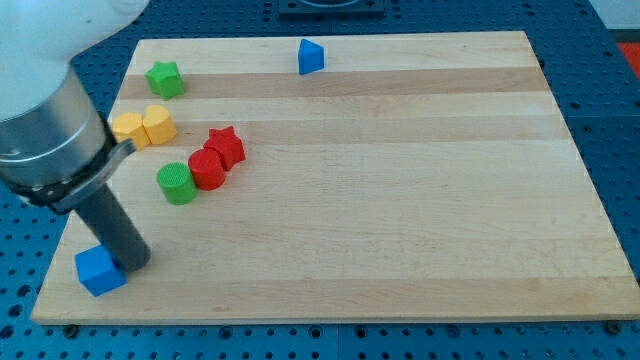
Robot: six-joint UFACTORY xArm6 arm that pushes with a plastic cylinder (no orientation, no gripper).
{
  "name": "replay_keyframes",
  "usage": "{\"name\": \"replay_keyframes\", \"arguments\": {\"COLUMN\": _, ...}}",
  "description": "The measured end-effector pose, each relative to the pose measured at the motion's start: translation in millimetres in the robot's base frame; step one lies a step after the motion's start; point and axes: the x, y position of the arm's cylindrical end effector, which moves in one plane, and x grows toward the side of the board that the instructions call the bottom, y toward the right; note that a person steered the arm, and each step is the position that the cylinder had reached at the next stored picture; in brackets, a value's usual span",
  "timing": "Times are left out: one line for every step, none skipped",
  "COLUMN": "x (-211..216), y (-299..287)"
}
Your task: Push the blue triangle into the blue cube
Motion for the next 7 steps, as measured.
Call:
{"name": "replay_keyframes", "arguments": {"x": -7, "y": 27}}
{"name": "replay_keyframes", "arguments": {"x": -43, "y": 115}}
{"name": "replay_keyframes", "arguments": {"x": -72, "y": 192}}
{"name": "replay_keyframes", "arguments": {"x": -92, "y": 254}}
{"name": "replay_keyframes", "arguments": {"x": -116, "y": 324}}
{"name": "replay_keyframes", "arguments": {"x": -161, "y": 387}}
{"name": "replay_keyframes", "arguments": {"x": -206, "y": 384}}
